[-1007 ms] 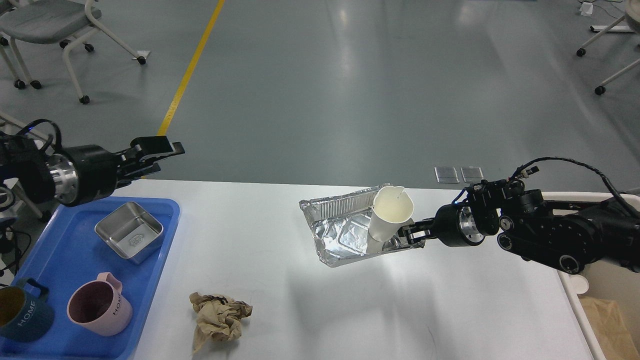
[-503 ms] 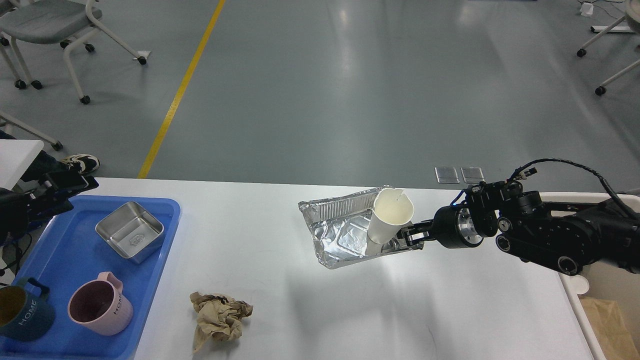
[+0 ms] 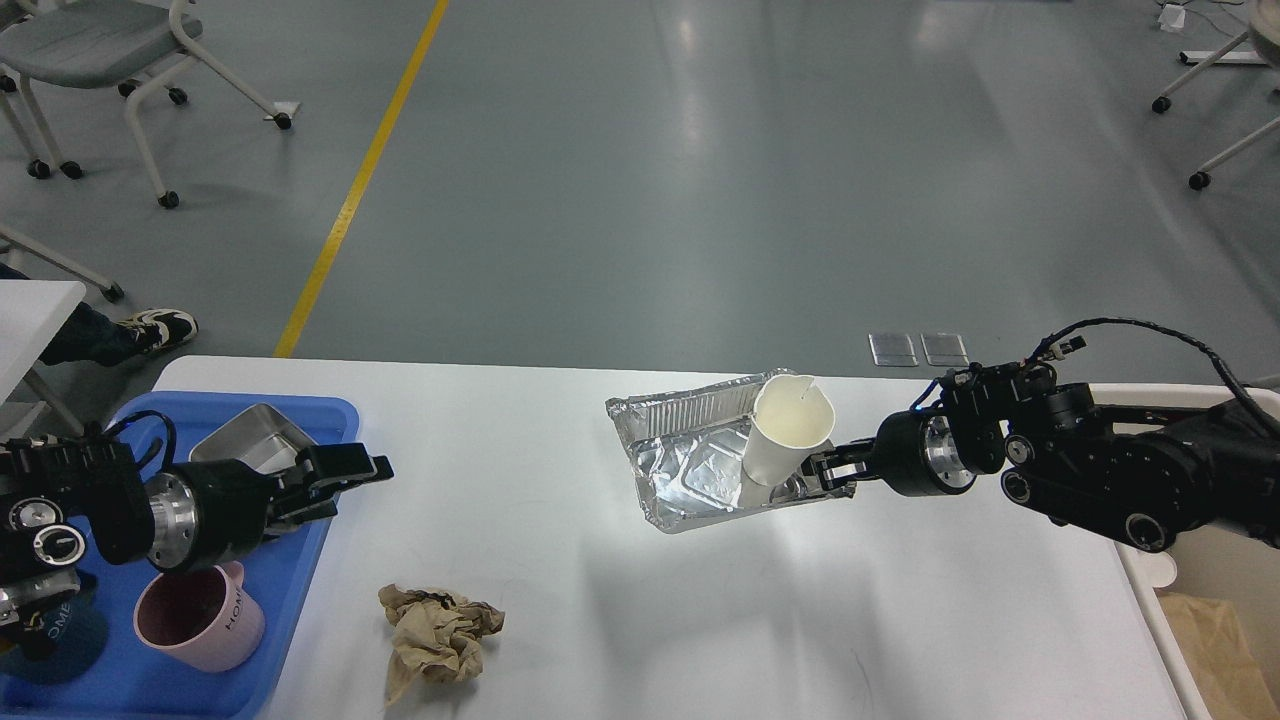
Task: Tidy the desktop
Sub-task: 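Lower the left gripper onto the crumpled brown paper towel and grasp it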
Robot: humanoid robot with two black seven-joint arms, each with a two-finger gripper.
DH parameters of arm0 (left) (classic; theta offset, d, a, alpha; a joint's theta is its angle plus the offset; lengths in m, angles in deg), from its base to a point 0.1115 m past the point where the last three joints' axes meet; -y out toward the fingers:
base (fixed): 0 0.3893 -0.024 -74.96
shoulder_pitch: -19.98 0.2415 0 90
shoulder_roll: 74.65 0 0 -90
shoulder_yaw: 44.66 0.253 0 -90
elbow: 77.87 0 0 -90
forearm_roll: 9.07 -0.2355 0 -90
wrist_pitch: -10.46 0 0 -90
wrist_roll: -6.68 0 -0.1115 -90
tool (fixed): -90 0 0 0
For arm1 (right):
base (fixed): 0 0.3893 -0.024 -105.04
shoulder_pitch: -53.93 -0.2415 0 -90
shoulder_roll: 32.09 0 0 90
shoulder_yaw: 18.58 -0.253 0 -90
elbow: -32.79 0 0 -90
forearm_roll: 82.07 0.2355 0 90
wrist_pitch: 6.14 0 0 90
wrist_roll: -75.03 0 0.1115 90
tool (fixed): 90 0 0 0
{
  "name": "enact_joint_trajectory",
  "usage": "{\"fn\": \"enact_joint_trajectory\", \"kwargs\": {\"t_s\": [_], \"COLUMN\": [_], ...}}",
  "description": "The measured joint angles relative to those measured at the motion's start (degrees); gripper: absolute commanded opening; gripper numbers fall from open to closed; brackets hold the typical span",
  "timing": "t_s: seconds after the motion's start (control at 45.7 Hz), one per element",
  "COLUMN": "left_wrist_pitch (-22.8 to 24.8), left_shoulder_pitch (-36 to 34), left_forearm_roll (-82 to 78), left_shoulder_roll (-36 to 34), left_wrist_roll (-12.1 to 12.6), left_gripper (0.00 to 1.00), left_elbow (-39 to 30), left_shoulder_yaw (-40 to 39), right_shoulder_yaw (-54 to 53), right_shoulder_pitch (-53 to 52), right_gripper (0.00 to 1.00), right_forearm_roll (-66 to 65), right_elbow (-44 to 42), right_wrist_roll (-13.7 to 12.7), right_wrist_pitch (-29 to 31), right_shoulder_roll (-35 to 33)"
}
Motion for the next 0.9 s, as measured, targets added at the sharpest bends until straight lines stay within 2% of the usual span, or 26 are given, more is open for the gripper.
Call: {"fn": "enact_joint_trajectory", "kwargs": {"t_s": [0.263, 0.897], "left_wrist_pitch": [0.31, -1.79], "left_shoulder_pitch": [0.39, 6.48], "left_forearm_roll": [-3.51, -5.07], "left_shoulder_roll": [0.75, 9.42], "left_wrist_roll": [-0.74, -0.47], "left_gripper": [0.94, 0.94], "left_elbow": [-0.01, 5.31], "left_shoulder_yaw": [3.87, 7.58], "right_shoulder_yaw": [0.00, -0.09], "right_shoulder_pitch": [0.08, 0.44], "right_gripper": [0.00, 0.00], "right_forearm_roll": [-0.01, -0.10], "right_elbow": [-0.03, -0.04], "right_wrist_roll": [0.00, 0.07], "right_wrist_pitch": [0.00, -0.09], "right_shoulder_roll": [0.31, 0.28]}}
